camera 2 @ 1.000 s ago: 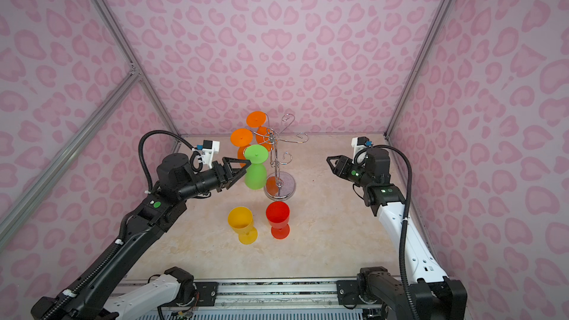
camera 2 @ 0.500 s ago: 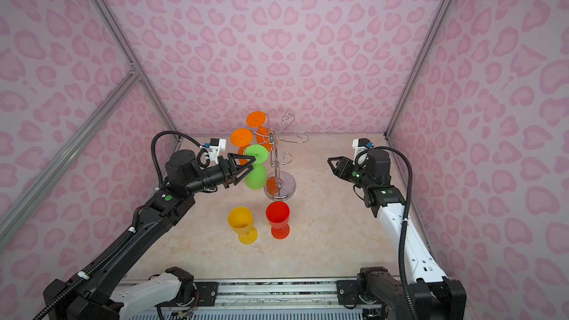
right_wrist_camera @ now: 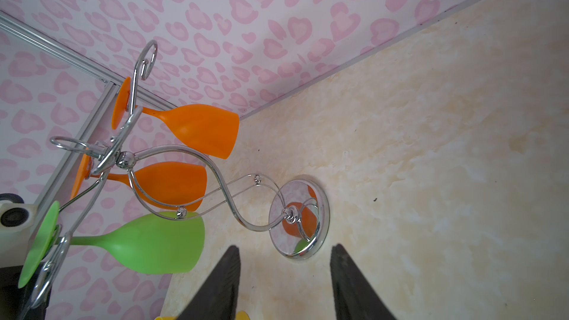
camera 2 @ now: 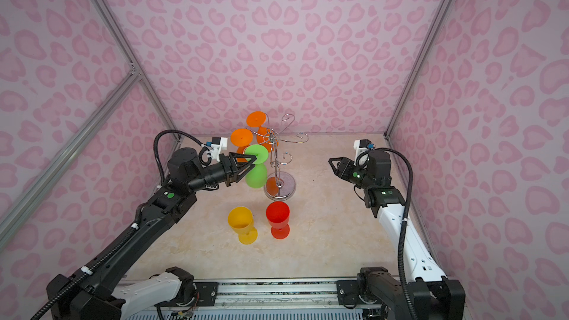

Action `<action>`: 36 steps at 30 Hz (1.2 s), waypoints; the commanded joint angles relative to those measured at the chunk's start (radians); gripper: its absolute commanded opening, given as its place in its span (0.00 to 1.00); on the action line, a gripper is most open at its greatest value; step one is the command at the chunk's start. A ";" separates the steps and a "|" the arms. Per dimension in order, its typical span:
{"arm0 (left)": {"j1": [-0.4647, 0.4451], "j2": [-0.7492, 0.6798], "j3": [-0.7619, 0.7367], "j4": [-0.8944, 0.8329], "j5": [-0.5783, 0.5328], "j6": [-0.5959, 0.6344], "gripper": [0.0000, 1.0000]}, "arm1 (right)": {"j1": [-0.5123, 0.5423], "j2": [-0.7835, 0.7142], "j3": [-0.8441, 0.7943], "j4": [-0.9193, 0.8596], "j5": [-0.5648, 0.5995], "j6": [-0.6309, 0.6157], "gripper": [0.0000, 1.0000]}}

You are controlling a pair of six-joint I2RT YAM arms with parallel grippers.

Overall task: Take the wine glass off the wine glass rack
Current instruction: 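Close the left gripper on the green glass's foot at the rack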

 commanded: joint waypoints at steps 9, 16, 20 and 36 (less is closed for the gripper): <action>0.002 0.004 0.026 0.002 -0.013 0.013 0.33 | -0.003 0.010 -0.011 0.050 -0.023 0.011 0.49; 0.002 0.007 0.034 -0.014 -0.014 0.020 0.26 | -0.005 0.008 -0.011 0.050 -0.023 0.010 0.49; 0.002 0.008 0.036 -0.020 -0.011 0.024 0.22 | -0.005 0.009 -0.014 0.055 -0.023 0.014 0.49; 0.002 -0.001 0.031 -0.049 -0.013 0.033 0.08 | -0.009 0.010 -0.023 0.062 -0.023 0.019 0.49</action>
